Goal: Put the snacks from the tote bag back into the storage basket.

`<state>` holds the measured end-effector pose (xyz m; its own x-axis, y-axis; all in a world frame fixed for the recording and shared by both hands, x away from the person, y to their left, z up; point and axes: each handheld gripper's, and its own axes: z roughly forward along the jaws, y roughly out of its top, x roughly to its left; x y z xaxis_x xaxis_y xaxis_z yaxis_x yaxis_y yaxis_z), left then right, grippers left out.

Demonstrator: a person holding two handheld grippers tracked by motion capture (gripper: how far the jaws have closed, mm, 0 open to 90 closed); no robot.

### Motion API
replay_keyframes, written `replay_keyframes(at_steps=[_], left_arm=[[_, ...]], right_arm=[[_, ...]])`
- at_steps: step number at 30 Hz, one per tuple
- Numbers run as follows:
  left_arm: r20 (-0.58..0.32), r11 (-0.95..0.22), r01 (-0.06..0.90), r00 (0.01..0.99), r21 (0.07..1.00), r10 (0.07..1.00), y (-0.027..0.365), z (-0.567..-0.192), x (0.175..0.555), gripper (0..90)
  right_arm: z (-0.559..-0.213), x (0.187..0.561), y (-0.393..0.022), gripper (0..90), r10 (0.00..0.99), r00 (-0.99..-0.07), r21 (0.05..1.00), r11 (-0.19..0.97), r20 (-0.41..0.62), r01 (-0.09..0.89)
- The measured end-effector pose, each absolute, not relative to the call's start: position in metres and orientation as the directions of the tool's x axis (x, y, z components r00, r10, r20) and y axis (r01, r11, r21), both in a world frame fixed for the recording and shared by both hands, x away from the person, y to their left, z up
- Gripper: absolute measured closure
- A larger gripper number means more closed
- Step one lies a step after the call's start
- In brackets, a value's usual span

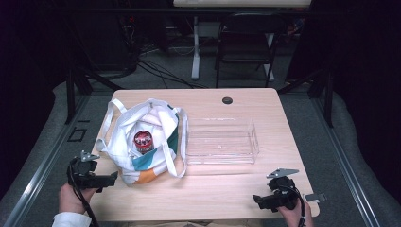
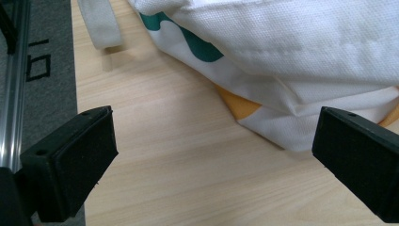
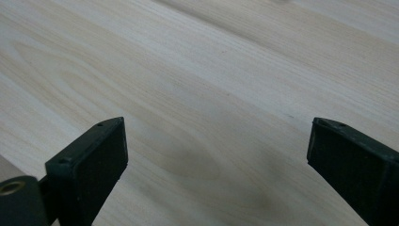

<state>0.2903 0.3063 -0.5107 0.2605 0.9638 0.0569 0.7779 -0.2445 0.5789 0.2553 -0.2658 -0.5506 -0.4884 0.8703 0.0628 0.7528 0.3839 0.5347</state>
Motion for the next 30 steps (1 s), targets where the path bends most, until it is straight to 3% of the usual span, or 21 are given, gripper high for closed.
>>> replay_keyframes(at_steps=[8,23,30], left_arm=[[0.047,-0.234,0.775,0.256,0.588,0.966,0.307,-0.504,0.290,3.3],[0.038,-0.223,0.747,0.256,0.626,0.966,0.298,-0.478,0.295,0.3],[0.039,-0.204,0.702,0.243,0.682,0.969,0.294,-0.458,0.305,0.3]], right_arm=[[-0.551,0.256,-0.266,5.4,0.870,-0.490,0.529,0.390,0.056,0.753],[-0.552,0.265,-0.259,5.6,0.858,-0.512,0.515,0.422,0.038,0.746],[-0.553,0.268,-0.255,5.7,0.850,-0.526,0.512,0.436,0.037,0.740]])
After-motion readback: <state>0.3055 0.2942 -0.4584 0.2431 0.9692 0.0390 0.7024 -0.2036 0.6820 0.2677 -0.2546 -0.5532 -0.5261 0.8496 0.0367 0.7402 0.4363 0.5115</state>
